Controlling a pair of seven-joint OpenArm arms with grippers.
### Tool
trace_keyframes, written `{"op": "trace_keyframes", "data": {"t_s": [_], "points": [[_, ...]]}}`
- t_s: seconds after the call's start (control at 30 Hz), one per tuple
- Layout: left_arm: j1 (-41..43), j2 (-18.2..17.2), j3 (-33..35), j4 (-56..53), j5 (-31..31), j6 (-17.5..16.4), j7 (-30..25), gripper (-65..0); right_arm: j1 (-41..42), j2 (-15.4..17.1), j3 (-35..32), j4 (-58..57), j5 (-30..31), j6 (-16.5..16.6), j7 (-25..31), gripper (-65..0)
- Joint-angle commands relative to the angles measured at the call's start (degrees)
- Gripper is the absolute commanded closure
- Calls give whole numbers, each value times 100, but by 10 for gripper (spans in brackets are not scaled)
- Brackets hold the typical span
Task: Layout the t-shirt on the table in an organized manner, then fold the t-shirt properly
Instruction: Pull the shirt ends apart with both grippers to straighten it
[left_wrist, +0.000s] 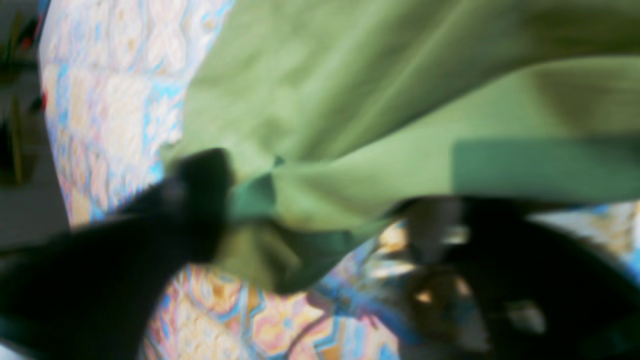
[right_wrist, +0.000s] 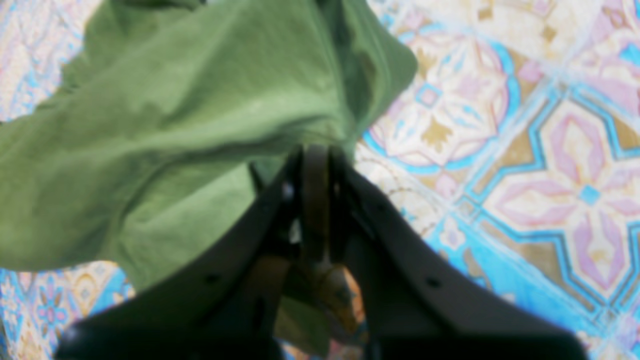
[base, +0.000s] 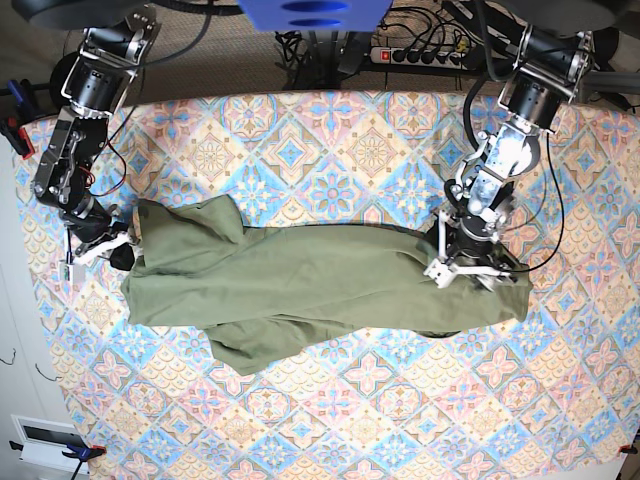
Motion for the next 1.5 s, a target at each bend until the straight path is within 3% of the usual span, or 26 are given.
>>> {"op": "trace_keyframes", "data": {"t_s": [0.0,0.07,0.1,0.27,0.43,0.6,0.7,0.8,1.0,1.13,1.2,1.3,1.47], "points": [[-30,-7,120,16,-47,-99,76,-286,107,109,44,120,83,21,101,-11],[-74,-7,102,183,-47,-99,76,-25,116,109,53,120,83,21,101,-11],[-74,-16,32,368,-47,-90,85,0,116,109,53,120,83,21,101,-11],[383,-447,-496,2178,-47,-108,173,0,116,109,53,111,83,21,101,-11],[1025,-1124,-628,4139,-153,-134,1184,0,116,109,53,111,83,21,110,-11],[1139,-1792,-988,4148,-856,-134,1184,0,125,109,26,93,56,21,119,-11],[972,-1792,-1586,3559,-1577,-134,1193,0,125,109,53,102,56,21,127,-11],[58,-1475,-1436,2082,-1928,-134,911,0,125,109,18,84,56,21,127,-11],[-1024,-693,-540,-107,-1383,-99,278,-78,125,109,9,84,56,21,110,-11],[-1191,-166,-540,-925,-874,-73,-126,-218,116,101,-88,111,56,21,101,-11],[-1191,37,-592,-1004,-548,138,-293,-303,116,101,-299,137,74,21,101,-11],[-1191,107,-592,-925,-223,375,-363,-383,72,101,-615,366,56,21,101,-14],[-619,-201,-847,157,-135,411,-346,-388,-209,101,-958,709,56,21,127,-15]]}}
